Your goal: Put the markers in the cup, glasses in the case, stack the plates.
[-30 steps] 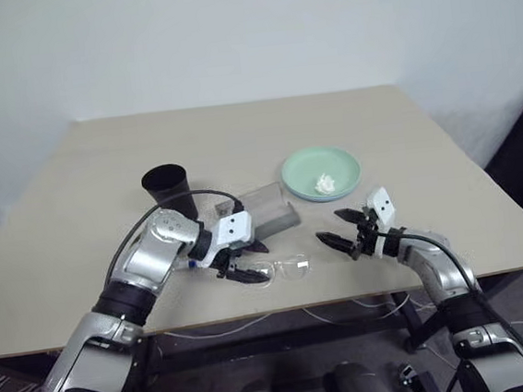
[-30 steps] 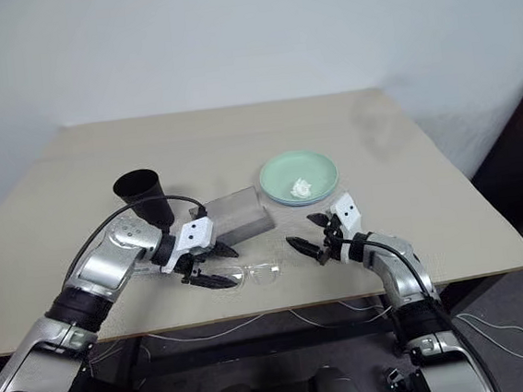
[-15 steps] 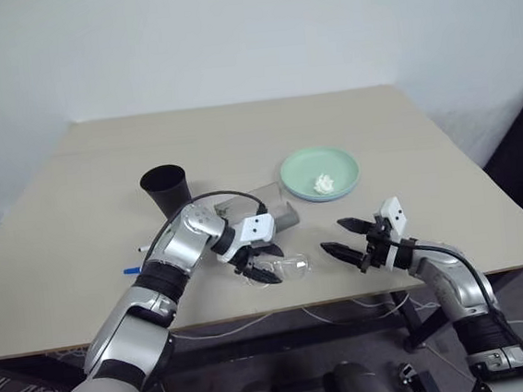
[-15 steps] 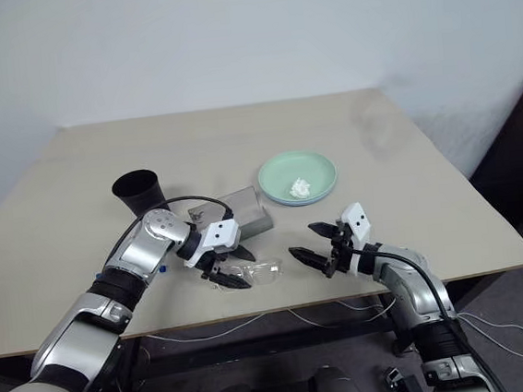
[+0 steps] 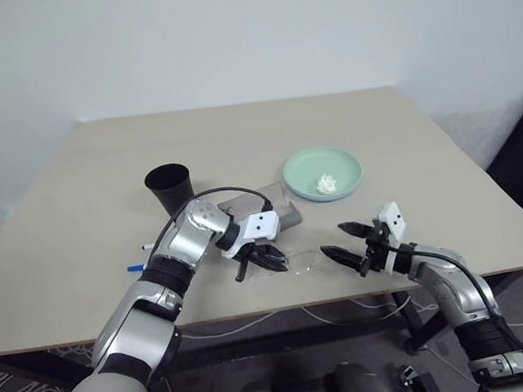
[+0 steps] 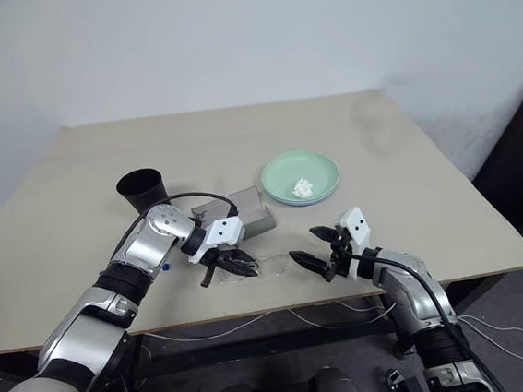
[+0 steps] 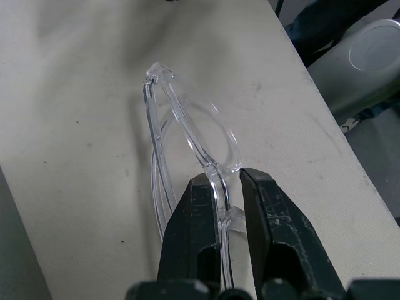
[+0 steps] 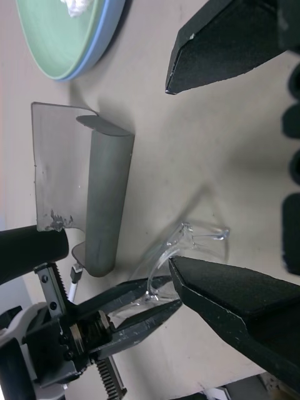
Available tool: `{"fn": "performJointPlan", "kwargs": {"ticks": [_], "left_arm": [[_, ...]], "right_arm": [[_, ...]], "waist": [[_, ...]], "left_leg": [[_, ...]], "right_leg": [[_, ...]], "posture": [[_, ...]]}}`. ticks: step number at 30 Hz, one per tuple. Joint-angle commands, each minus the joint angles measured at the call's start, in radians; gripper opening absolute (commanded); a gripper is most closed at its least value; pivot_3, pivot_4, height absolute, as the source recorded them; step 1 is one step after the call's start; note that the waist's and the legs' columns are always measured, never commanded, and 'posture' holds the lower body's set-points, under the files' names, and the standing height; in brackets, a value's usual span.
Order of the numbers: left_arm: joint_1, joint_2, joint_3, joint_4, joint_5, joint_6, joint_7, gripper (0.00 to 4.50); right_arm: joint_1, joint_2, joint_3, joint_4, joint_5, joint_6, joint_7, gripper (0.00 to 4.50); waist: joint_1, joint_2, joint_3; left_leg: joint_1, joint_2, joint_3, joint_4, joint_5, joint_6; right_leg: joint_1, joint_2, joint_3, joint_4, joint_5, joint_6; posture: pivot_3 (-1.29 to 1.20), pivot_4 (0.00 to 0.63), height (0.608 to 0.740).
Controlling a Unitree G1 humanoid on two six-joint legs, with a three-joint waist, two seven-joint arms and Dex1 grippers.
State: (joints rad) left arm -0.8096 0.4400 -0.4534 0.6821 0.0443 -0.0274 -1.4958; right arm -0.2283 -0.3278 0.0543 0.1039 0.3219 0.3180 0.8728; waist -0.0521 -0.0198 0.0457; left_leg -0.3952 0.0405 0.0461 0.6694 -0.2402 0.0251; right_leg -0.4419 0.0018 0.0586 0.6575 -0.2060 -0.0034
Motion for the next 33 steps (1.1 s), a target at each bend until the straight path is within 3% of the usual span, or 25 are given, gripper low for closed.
{"fn": "performJointPlan", "kwargs": {"ticks": [1, 16, 20, 29, 33], "left_arm": [[-0.038, 0.01, 0.023, -0.014, 0.013, -0.013, 0.015, 0.35], [-0.132, 0.044, 0.118, 0.009, -0.035, -0.023, 0.037, 0.35], [-0.199, 0.043, 0.153, 0.089, -0.025, -0.065, 0.074, 0.35], [-0.333, 0.021, 0.126, 0.439, 0.13, -0.198, 0.331, 0.35], [-0.333, -0.015, 0.144, 0.512, 0.137, -0.195, 0.329, 0.35]], "right_arm": [[-0.044, 0.001, -0.005, -0.01, 0.002, -0.021, -0.007, 4.5], [-0.056, -0.005, 0.0, 0.006, -0.002, -0.032, -0.01, 4.5], [-0.061, -0.004, 0.001, 0.007, -0.002, -0.032, -0.011, 4.5], [-0.067, 0.001, 0.005, 0.01, -0.004, -0.034, -0.016, 4.5], [-0.067, 0.001, 0.007, 0.011, -0.005, -0.035, -0.021, 4.5]], "waist": [[0.0, 0.0, 0.0], [0.0, -0.001, 0.0], [-0.001, -0.001, 0.0], [0.0, -0.001, 0.0], [0.0, -0.001, 0.0]], "left_leg": [[0.0, 0.0, 0.0, 0.0, 0.0, 0.0], [-0.001, 0.0, 0.0, 0.0, 0.0, 0.0], [-0.001, 0.0, 0.0, 0.0, 0.0, 0.0], [-0.001, 0.0, -0.001, 0.0, 0.0, 0.0], [-0.001, 0.0, -0.001, 0.0, 0.0, 0.001]], "right_leg": [[0.0, 0.0, 0.0, 0.0, 0.0, 0.0], [0.0, 0.0, 0.0, 0.0, 0.0, 0.0], [0.0, 0.0, 0.0, 0.0, 0.0, 0.0], [0.0, 0.001, 0.0, 0.0, 0.0, 0.001], [-0.001, 0.001, 0.0, 0.0, 0.0, 0.001]], "posture": [[0.0, 0.0, 0.74], [0.0, 0.0, 0.74], [0.0, 0.0, 0.74], [0.0, 0.0, 0.74], [0.0, 0.0, 0.74]]}}
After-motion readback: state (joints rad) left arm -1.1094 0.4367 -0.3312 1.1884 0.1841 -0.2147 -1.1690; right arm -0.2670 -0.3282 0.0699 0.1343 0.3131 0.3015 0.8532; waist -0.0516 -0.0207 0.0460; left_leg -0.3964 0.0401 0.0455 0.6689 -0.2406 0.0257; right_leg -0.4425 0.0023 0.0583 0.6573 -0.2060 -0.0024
